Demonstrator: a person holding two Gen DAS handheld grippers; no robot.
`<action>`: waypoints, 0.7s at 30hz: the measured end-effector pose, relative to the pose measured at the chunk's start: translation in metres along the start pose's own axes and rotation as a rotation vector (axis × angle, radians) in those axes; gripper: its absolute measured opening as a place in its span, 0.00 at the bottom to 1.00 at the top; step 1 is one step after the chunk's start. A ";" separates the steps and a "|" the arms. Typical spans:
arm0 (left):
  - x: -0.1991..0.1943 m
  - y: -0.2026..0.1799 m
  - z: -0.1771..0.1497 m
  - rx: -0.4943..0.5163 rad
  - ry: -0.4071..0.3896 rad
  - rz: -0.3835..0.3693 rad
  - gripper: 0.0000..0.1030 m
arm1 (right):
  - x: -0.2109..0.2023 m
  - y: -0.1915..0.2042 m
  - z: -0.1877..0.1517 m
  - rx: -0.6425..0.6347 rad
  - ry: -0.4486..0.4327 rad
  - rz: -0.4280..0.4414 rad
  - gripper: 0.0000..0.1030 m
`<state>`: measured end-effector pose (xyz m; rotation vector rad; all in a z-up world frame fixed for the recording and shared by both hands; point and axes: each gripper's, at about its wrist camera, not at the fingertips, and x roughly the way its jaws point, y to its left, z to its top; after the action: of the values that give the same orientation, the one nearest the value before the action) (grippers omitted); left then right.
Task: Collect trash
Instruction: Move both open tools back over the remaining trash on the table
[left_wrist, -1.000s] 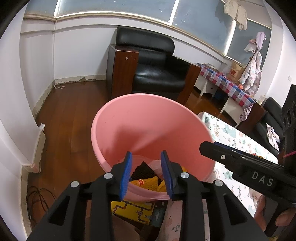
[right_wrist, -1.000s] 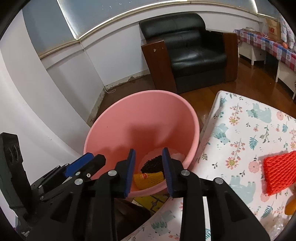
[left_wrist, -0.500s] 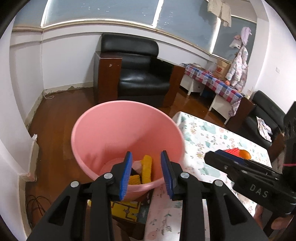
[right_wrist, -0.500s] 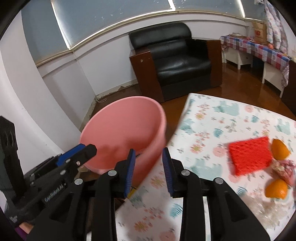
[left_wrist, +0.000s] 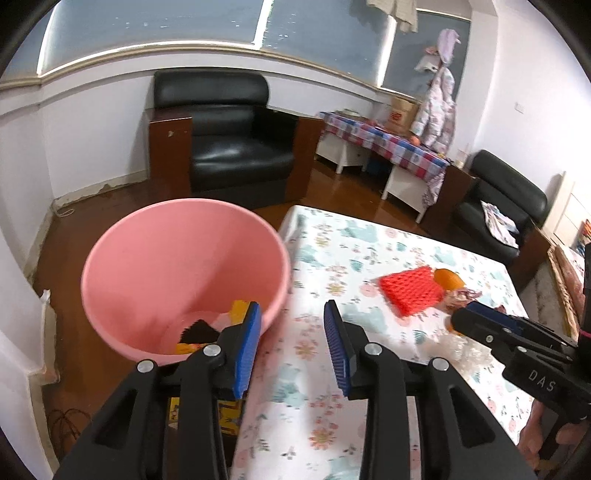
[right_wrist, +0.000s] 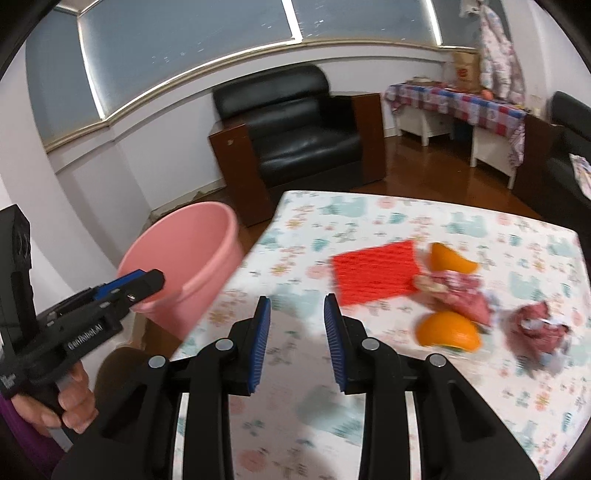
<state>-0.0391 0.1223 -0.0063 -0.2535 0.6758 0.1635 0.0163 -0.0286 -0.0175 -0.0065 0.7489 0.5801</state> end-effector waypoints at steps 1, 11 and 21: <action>0.001 -0.002 0.000 0.004 0.002 -0.007 0.34 | -0.003 -0.006 -0.002 0.003 -0.005 -0.009 0.30; 0.012 -0.039 0.003 0.078 0.035 -0.070 0.38 | -0.038 -0.069 -0.025 0.047 -0.030 -0.134 0.30; 0.038 -0.102 0.015 0.159 0.083 -0.197 0.41 | -0.056 -0.113 -0.029 0.094 -0.062 -0.210 0.43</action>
<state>0.0222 0.0317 -0.0012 -0.1731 0.7377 -0.0898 0.0212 -0.1578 -0.0247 0.0198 0.7046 0.3431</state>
